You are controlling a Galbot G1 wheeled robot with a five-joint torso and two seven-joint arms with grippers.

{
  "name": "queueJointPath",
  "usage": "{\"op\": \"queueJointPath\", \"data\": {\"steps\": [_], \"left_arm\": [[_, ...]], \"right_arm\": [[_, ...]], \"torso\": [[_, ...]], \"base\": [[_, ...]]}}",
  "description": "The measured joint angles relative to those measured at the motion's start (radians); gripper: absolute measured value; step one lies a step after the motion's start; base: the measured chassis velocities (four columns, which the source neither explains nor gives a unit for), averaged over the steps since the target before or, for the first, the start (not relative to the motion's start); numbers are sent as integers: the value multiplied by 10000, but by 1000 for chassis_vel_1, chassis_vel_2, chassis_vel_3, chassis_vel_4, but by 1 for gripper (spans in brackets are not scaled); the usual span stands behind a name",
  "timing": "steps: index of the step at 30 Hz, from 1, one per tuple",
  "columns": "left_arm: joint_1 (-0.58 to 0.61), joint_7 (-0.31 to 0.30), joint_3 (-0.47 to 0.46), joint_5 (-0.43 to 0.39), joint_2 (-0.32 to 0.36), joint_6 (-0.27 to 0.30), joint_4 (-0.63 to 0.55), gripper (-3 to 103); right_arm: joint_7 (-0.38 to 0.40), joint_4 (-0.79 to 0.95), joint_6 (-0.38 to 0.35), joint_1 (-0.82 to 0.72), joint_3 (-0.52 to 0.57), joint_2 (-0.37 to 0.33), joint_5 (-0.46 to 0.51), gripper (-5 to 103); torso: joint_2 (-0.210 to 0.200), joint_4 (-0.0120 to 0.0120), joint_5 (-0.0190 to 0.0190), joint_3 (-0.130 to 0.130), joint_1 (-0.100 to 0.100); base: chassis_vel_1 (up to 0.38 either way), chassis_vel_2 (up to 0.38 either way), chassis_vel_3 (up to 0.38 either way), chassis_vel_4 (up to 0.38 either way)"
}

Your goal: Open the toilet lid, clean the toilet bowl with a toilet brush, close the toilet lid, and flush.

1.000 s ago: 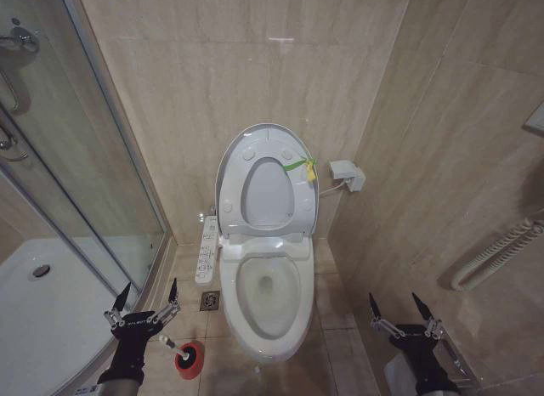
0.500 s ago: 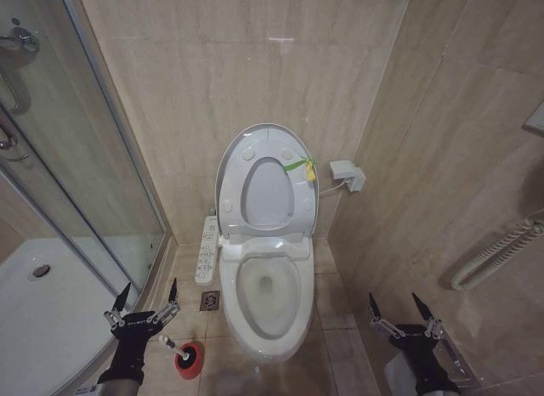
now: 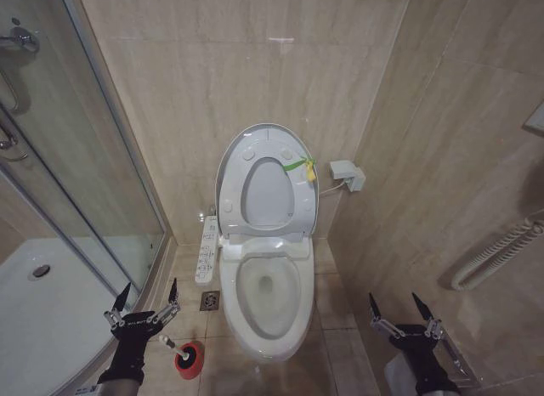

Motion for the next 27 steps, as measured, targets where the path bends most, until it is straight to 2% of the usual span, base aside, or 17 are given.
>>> {"op": "queueJointPath", "data": {"steps": [27], "left_arm": [[0,0,0,-2,0,-1,4,99]], "right_arm": [[0,0,0,0,0,0,0,100]], "torso": [[0,0,0,0,0]], "base": [[0,0,0,0]]}}
